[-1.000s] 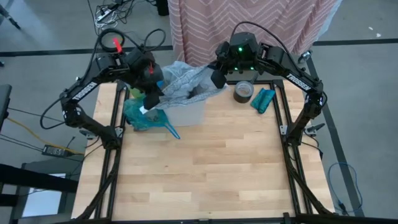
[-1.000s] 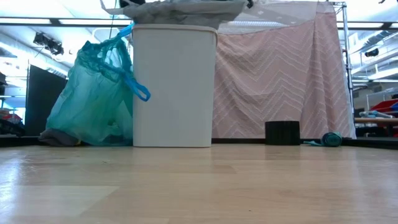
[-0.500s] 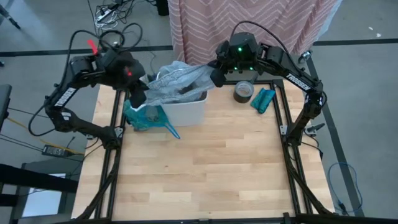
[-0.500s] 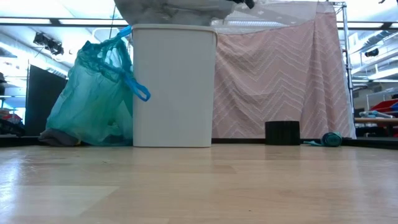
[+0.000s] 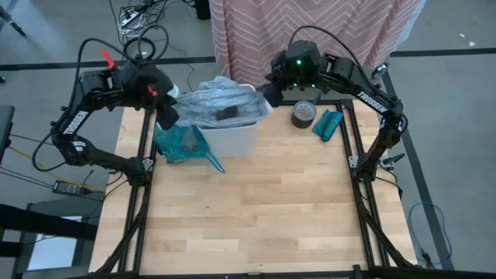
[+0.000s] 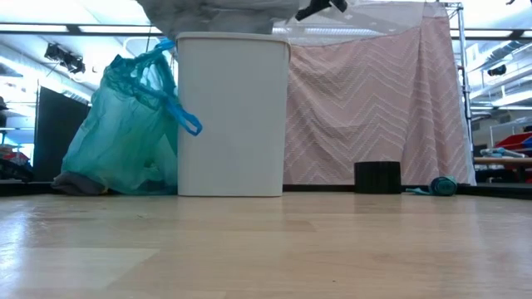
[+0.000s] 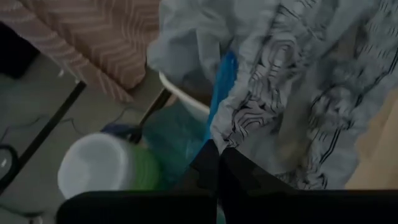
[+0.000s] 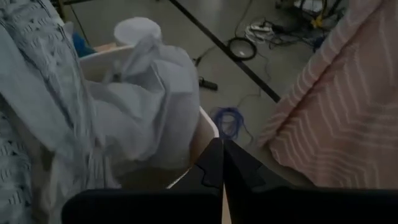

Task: Place trash/remove bag and relplace
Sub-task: Insert the gray trash bag into the trash bin

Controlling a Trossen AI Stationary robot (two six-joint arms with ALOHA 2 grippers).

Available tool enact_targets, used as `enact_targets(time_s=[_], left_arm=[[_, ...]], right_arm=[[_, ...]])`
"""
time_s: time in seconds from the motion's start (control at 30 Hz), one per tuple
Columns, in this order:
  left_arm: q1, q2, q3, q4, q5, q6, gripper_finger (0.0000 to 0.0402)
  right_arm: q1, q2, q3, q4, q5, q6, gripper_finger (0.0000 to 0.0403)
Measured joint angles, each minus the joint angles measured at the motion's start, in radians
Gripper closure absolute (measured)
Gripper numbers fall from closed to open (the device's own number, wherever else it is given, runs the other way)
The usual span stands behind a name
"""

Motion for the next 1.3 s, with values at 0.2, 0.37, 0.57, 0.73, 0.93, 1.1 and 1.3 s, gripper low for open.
enact_targets(time_s=[0.2,0.37,0.57,0.73,0.93,1.1,1.3], left_arm=[[0.0,0.016,0.0,0.07,0.002,0.0,0.0393],[0.0,0.022,0.0,0.122,0.003,0.003,0.0394],[0.0,0.021,0.0,0.204,0.002,0.003,0.0394],[0.0,0.022,0.0,0.218,0.0,0.003,0.0394],[0.0,0.022,0.0,0.224,-0.001,0.003,0.0394],[0.0,0.022,0.0,0.229,-0.026,0.004,0.0394],[0.0,0.023,0.0,0.238,-0.049,0.006,0.0394]], right_arm=[[-0.004,-0.027,0.0,0.093,-0.044,-0.062,0.0396],[-0.021,-0.055,0.004,0.162,-0.334,0.001,0.0339],[-0.003,-0.011,-0.001,0.072,-0.372,-0.008,0.0245],[-0.005,0.005,0.0,0.06,-0.373,-0.014,0.02],[-0.011,0.036,0.0,-0.02,-0.352,-0.037,0.02],[-0.017,0.053,0.0,-0.025,-0.347,-0.045,0.0217],[-0.023,0.05,0.0,-0.007,-0.358,-0.048,0.0254]])
